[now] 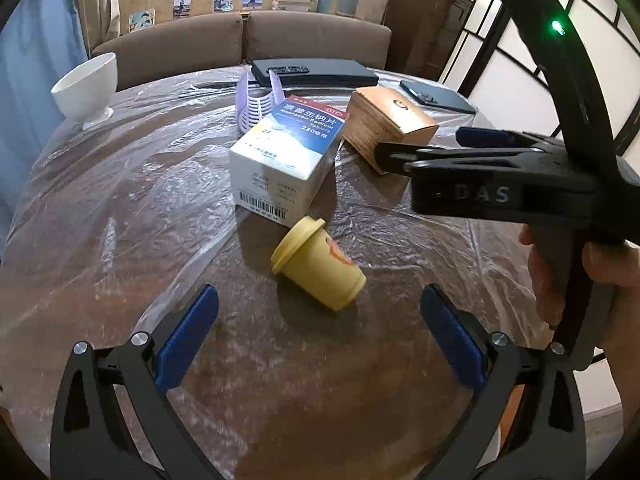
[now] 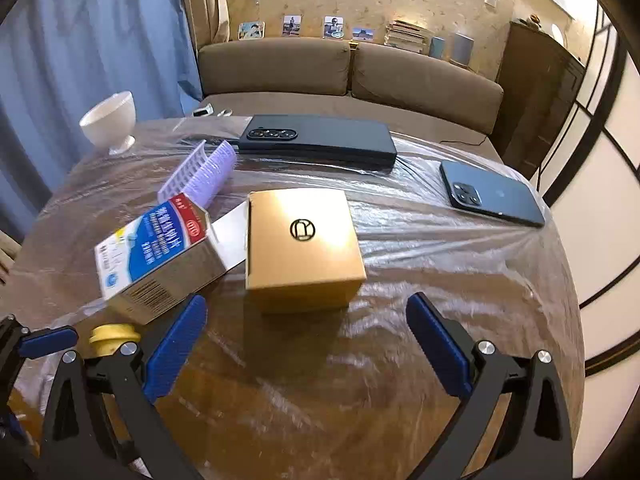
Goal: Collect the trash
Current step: 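Move both open tools back over the table toward the yellow cup and gold box, then grasp the yellow cup with the left tool while the right tool grasps the gold box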
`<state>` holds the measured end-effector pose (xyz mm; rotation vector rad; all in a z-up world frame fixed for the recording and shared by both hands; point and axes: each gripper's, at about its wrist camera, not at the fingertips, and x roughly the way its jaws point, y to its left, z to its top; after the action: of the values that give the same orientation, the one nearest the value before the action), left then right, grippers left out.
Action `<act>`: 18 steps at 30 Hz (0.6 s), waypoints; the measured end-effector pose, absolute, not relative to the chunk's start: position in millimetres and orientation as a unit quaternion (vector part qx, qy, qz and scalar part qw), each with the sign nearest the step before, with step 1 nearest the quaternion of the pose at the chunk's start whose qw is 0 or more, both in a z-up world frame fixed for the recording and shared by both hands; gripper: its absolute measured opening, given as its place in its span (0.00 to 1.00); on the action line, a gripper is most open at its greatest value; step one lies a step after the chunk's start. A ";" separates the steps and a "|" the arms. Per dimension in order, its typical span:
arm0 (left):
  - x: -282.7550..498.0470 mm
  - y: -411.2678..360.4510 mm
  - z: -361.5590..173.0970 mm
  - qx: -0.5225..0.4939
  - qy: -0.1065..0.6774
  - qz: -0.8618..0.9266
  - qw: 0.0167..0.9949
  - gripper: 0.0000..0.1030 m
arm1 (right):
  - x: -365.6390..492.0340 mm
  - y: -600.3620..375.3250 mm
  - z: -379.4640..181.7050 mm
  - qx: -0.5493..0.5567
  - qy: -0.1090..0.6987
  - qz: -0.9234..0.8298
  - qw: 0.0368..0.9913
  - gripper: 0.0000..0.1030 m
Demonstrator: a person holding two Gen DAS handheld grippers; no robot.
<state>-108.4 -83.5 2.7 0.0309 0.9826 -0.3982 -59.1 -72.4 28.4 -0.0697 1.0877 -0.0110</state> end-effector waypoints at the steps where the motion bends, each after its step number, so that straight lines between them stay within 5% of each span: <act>1: -105.7 -85.1 2.0 0.015 0.471 -0.189 0.862 0.98 | -57.1 -72.1 25.7 -0.036 0.518 -0.004 0.855 0.94; 11: -95.7 -95.6 0.7 0.035 0.455 -0.189 0.870 0.97 | -45.4 -68.1 9.2 -0.049 0.530 0.009 0.847 0.71; 18: -101.3 -105.9 0.2 0.073 0.441 -0.191 0.874 0.71 | -42.8 -66.3 6.3 -0.045 0.530 0.017 0.847 0.61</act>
<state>-101.3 -105.9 0.2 0.1534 0.9219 -0.3999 -42.8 -66.3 6.3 -0.0944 1.1167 0.0362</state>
